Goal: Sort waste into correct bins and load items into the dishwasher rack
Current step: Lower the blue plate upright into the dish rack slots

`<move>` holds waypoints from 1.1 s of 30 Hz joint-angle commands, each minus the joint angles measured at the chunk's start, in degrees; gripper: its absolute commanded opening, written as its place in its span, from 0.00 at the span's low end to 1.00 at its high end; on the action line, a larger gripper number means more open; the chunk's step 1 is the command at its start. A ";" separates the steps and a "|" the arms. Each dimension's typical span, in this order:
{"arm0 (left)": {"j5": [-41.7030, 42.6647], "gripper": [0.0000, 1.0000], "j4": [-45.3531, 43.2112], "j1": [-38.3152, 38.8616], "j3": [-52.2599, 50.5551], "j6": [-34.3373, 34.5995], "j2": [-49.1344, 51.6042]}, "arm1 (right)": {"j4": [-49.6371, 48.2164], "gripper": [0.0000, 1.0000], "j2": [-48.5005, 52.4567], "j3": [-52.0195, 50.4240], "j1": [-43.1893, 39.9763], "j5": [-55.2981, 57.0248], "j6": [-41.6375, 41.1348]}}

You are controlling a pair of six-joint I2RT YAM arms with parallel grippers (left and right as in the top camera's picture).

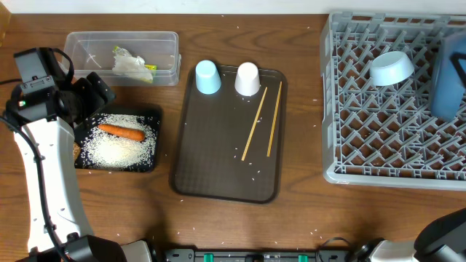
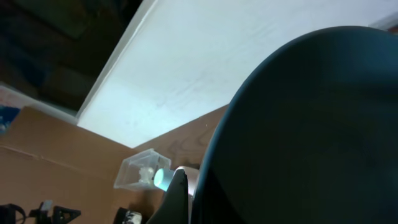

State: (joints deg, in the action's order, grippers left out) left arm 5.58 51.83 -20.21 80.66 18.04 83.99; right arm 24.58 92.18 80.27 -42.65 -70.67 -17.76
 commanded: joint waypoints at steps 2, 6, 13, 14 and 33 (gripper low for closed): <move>-0.28 0.98 0.00 -0.24 0.83 0.28 -0.39 | -2.27 0.01 -1.09 -2.95 -0.98 -3.37 0.85; -0.28 0.98 0.00 -0.24 0.83 0.28 -0.39 | -5.55 0.01 -1.09 -5.57 -0.74 -3.41 0.85; -0.28 0.98 0.00 -0.24 0.83 0.28 -0.39 | -15.37 0.01 -1.09 -9.73 1.42 -6.25 -0.44; -0.28 0.98 0.00 -0.24 0.83 0.28 -0.39 | -16.22 0.01 -1.09 -10.14 1.92 -6.27 -0.46; -0.28 0.98 0.00 -0.24 0.83 0.28 -0.39 | -22.91 0.01 7.06 -10.75 3.69 -4.59 -5.03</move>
State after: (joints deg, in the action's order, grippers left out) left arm 5.58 51.86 -20.21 80.66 18.04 83.99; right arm 3.14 97.23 69.58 -38.98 -74.87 -20.12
